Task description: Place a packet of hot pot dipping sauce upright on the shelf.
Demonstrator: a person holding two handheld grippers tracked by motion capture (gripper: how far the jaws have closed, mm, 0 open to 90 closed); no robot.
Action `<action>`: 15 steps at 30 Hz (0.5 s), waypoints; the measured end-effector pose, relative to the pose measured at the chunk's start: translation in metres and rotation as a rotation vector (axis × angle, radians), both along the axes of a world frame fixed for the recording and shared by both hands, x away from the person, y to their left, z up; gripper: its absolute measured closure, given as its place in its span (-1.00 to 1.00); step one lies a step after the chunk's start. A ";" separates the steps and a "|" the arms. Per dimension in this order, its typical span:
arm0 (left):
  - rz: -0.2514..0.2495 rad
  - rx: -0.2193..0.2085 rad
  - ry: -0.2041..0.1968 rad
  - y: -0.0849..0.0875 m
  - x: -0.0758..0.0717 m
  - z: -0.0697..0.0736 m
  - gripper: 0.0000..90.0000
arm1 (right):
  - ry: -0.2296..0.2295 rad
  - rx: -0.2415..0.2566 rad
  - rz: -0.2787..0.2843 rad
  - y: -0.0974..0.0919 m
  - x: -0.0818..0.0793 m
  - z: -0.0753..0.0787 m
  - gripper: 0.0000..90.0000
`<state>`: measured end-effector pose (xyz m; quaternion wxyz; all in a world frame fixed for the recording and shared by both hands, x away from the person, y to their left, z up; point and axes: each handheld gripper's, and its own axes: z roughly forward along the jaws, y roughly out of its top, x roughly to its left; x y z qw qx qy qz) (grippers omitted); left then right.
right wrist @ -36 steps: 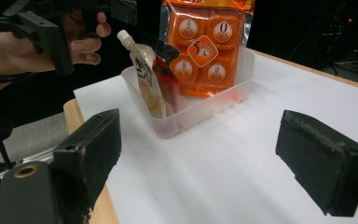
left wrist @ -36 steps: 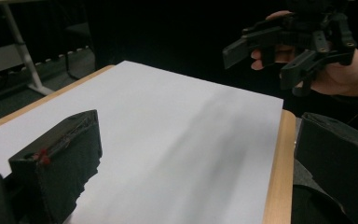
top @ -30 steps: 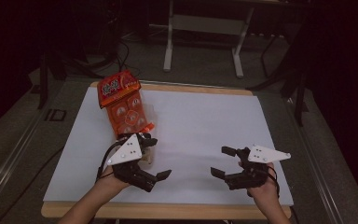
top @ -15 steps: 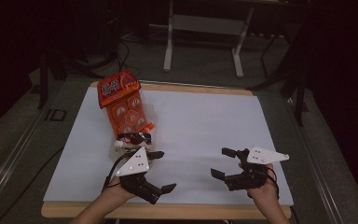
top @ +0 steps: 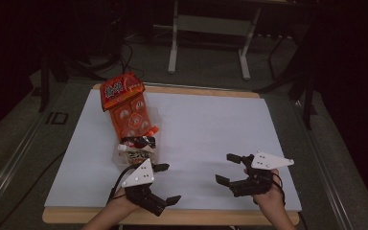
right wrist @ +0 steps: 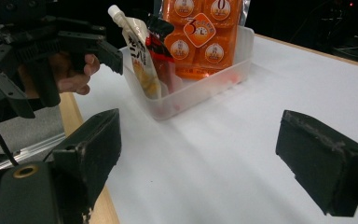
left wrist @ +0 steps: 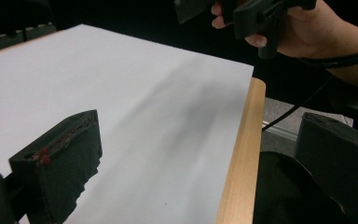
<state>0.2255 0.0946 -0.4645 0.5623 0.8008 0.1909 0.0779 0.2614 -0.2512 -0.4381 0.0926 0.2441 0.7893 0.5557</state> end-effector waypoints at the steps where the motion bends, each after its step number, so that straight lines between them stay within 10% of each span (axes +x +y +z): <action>1: 0.000 0.000 0.003 0.000 0.000 -0.002 -0.97 | 0.002 -0.001 0.001 0.000 0.000 -0.001 -0.69; 15: -0.019 0.027 0.005 -0.005 -0.006 -0.019 -0.97 | 0.004 -0.011 -0.002 -0.001 0.001 -0.006 -0.69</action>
